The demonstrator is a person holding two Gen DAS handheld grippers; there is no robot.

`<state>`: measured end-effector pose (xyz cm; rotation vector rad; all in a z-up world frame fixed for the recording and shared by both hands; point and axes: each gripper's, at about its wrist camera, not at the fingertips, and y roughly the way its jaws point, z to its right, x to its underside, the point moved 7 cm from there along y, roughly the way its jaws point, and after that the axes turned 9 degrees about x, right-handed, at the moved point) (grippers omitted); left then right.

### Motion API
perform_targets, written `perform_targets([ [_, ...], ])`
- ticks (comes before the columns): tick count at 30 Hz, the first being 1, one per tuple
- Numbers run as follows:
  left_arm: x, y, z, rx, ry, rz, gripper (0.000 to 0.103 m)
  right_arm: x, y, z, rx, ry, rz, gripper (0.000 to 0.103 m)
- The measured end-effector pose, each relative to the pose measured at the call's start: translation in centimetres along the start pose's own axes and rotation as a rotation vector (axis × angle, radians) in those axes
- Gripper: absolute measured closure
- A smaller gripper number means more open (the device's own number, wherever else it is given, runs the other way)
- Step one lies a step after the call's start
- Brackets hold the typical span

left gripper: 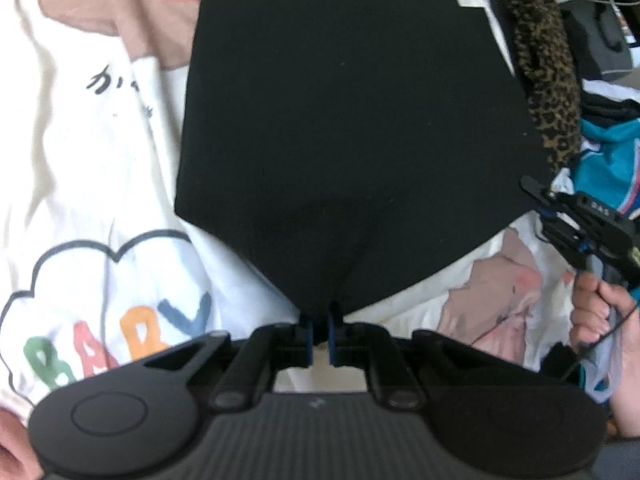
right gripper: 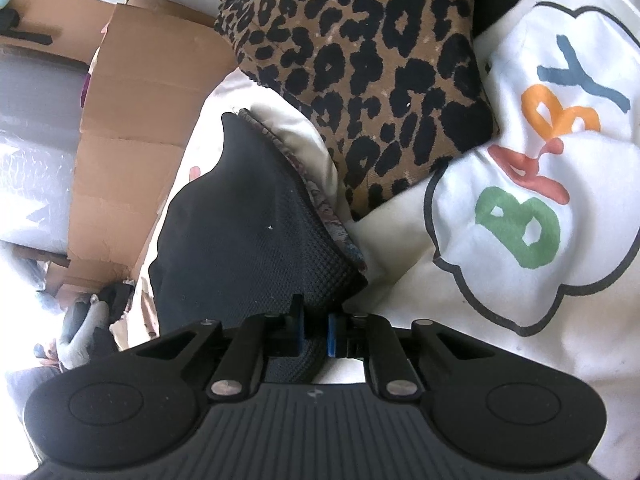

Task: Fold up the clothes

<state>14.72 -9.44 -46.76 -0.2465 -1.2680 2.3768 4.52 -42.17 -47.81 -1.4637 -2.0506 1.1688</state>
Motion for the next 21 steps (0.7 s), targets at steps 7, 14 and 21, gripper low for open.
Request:
perform_targets([
  [7,0.3,-1.0,0.5,-0.092,0.013,-0.031,0.097,0.5,-0.8,-0.5,-0.020,-0.021,-0.015,0.096],
  [14,1.8,-1.7,0.8,-0.139,-0.024,-0.035,0.097,1.3,-1.2,-0.9,-0.039,-0.055,-0.034,0.096],
  [21,4.6,-2.0,1.0,-0.140,-0.082,-0.039,0.097,1.1,-1.6,-1.0,-0.056,-0.121,-0.103,0.096],
])
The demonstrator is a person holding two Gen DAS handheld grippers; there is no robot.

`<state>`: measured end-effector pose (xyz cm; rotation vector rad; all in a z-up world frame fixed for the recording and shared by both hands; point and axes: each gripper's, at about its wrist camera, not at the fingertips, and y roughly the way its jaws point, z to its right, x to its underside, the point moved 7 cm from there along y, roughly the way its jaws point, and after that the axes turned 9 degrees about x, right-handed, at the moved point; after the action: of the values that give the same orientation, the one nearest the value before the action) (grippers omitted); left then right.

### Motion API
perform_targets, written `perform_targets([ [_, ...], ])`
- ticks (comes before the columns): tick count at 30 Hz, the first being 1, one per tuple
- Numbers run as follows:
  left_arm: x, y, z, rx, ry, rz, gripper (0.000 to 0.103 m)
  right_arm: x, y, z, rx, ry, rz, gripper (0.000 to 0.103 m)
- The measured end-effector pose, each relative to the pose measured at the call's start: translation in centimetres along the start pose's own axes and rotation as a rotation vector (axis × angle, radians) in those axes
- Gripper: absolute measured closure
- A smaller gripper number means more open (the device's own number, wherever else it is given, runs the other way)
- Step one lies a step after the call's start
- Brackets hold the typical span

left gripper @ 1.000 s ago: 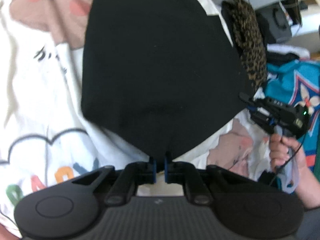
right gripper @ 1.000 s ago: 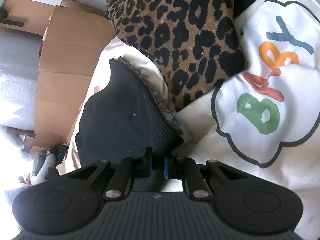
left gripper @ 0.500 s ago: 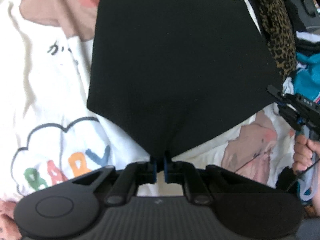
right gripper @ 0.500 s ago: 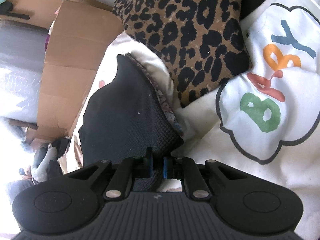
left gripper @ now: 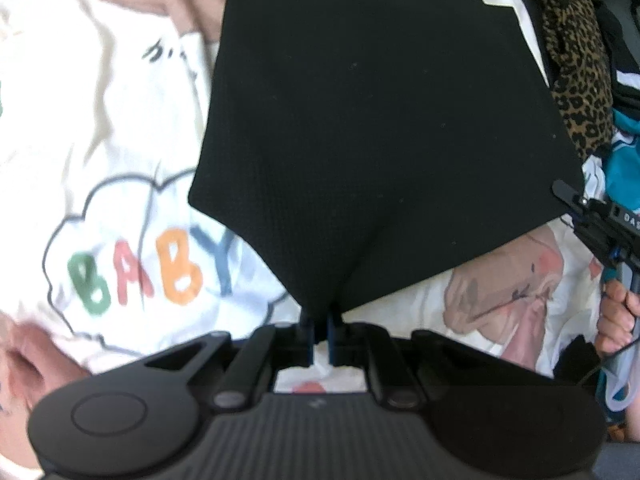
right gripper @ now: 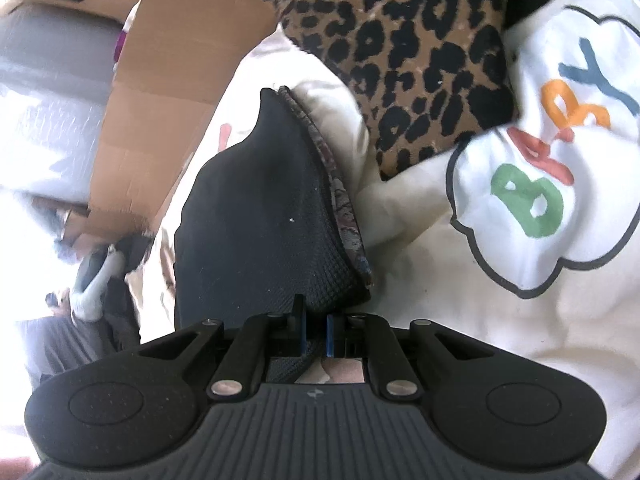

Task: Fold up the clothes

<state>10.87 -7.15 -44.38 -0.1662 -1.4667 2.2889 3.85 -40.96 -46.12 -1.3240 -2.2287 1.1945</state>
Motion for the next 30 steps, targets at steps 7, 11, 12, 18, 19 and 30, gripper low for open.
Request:
perform_targets([
  [7,2.4,0.0,-0.2,-0.014,-0.052,-0.002,0.097,0.9,-0.2,0.5,-0.001,-0.036,-0.049,0.096],
  [11,3.6,-0.2,0.0,-0.026,-0.072,0.010,0.097,1.2,-0.4,0.5,-0.003,-0.066,-0.065,0.096],
  [12,4.0,-0.1,-0.1,-0.023,-0.086,0.010,0.097,1.2,-0.5,0.5,-0.001,-0.081,-0.070,0.096],
  [18,6.5,0.6,-0.2,-0.013,-0.128,-0.016,0.097,1.6,-1.2,0.1,0.009,-0.206,-0.101,0.096],
  [19,7.0,0.7,-0.2,-0.009,-0.144,-0.017,0.097,1.7,-1.3,0.0,0.009,-0.220,-0.105,0.096],
  [30,11.2,2.5,0.9,0.042,-0.239,-0.014,0.097,1.2,-2.3,0.8,0.013,-0.245,-0.114,0.096],
])
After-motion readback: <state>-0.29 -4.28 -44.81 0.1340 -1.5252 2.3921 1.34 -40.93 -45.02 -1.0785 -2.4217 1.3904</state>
